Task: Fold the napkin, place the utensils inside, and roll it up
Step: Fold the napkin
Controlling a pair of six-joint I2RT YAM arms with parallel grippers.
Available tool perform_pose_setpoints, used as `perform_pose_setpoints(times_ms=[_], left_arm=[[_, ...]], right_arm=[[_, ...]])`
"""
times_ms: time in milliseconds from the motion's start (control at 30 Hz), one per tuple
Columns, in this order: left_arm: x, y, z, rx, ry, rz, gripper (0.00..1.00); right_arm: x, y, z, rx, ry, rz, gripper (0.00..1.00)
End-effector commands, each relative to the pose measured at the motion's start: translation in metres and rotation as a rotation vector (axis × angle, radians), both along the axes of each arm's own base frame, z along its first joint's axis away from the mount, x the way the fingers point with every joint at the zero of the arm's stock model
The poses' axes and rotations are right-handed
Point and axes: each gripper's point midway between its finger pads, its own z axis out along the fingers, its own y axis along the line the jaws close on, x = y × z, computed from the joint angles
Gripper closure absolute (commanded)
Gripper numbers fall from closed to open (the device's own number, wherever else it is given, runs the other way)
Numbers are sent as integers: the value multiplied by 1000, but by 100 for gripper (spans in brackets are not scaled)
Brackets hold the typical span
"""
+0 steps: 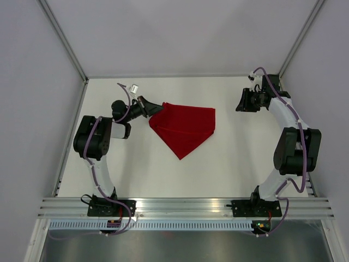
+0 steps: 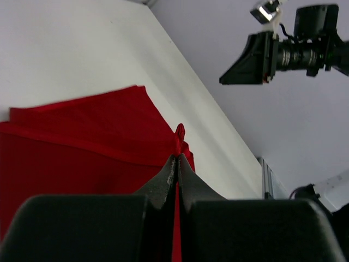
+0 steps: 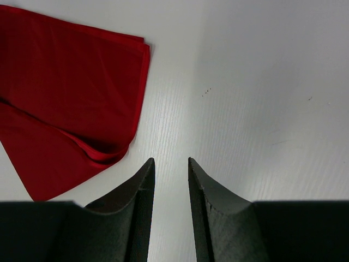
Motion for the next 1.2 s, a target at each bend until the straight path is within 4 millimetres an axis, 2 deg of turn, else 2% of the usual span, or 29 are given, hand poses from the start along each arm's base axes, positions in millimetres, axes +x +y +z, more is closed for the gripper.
perform_pose_setpoints(times_ms=[0, 300, 533, 667, 800, 1000, 1167], left_arm=[[-43, -27, 6, -15, -109, -179, 98], [-95, -50, -22, 5, -77, -294, 98], [-113, -64, -45, 35, -46, -325, 98], [-120, -71, -50, 43, -49, -341, 98], [-122, -70, -46, 40, -73, -332, 98], [-120, -72, -23, 21, -133, -336, 98], [-126, -73, -15, 5, -155, -370, 98]], right_arm=[[-6, 6, 19, -9, -44, 21, 64], [-12, 14, 20, -24, -46, 35, 64], [-15, 18, 17, -37, -38, 40, 63], [-17, 19, 16, -41, -33, 42, 64], [-17, 19, 18, -42, -38, 41, 63], [-17, 18, 18, -59, -47, 61, 63], [-17, 18, 18, -59, -47, 61, 63]])
